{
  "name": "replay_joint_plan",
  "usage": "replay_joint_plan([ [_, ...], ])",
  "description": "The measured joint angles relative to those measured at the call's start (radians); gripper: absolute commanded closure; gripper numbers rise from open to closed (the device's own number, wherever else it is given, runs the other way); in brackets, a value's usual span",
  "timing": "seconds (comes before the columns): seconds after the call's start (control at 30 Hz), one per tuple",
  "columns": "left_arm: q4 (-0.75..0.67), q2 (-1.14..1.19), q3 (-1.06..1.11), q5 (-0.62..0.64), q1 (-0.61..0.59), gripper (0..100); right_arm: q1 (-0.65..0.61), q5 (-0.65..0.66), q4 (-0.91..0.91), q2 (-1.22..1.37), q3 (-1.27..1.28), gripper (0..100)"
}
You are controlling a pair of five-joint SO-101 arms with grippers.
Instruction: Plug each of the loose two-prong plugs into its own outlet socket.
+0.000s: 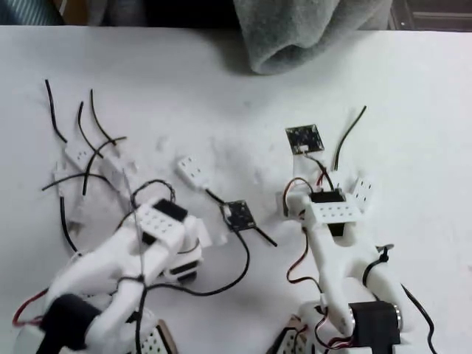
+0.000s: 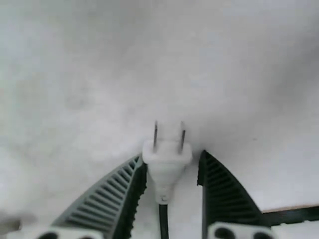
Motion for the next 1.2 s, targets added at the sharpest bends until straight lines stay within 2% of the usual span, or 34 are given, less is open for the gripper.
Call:
replay_joint_plan([
  [0.13,0.048,0.137,-0.101,0.011,0.0,83,0.0,0.0,0.0,0.0,0.0,62.3],
  [0.33,0.078,0.247,-0.187,0.074,0.006,97,0.0,0.0,0.0,0.0,0.0,62.3],
  [0.83,0.078,0.247,-0.187,0.083,0.015,98,0.0,0.0,-0.003,0.0,0.0,62.3],
  [1.07,0.112,0.253,-0.206,0.083,0.015,98,0.0,0.0,-0.003,0.0,0.0,62.3],
  [1.2,0.17,0.173,-0.206,0.083,0.011,98,0.0,0.0,-0.003,0.0,0.0,62.3],
])
